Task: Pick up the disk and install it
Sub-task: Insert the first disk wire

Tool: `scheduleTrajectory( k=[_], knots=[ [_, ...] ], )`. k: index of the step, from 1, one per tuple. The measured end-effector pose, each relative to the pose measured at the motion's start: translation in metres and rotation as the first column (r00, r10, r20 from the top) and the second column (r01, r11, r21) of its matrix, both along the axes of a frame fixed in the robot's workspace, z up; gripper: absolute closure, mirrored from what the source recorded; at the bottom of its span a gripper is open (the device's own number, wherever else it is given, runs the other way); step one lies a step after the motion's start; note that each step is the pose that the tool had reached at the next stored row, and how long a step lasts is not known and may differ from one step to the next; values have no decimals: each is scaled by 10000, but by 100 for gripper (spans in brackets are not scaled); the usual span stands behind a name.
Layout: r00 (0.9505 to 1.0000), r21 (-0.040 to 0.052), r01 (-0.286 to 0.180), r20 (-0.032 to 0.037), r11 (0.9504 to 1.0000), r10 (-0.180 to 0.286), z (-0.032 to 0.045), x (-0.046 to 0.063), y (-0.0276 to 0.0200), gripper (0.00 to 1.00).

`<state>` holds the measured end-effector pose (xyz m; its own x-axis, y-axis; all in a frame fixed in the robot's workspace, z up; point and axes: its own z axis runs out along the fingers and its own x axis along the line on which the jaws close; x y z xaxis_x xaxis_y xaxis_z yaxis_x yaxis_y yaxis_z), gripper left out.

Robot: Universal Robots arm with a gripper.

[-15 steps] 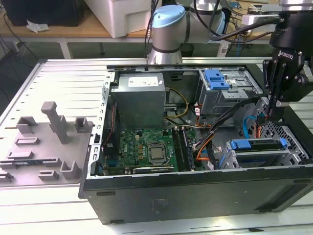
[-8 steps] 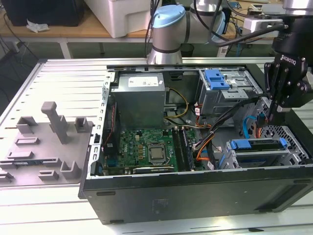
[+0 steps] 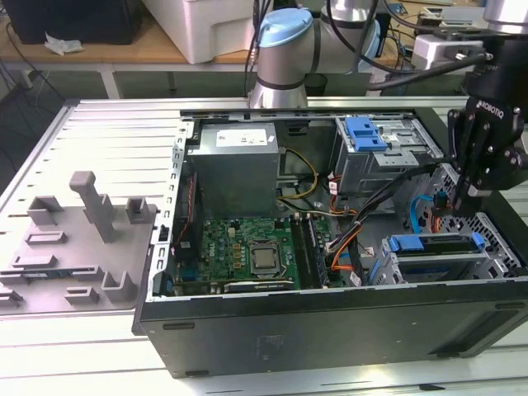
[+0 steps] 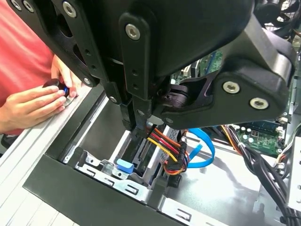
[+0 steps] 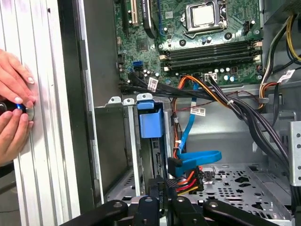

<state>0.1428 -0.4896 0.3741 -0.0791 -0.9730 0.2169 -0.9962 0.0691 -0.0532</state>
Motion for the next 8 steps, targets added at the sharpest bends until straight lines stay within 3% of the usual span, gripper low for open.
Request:
scheduleTrajectory(
  k=[4, 6, 8],
  knots=[
    [10000, 194, -38, 8, 9998, 38, 0, -6, -66, 83],
    [10000, 380, -82, 16, 9992, 81, 0, -10, -106, 83],
    [9999, 510, -115, 21, 9986, 114, 0, -13, -132, 83]
  ],
)
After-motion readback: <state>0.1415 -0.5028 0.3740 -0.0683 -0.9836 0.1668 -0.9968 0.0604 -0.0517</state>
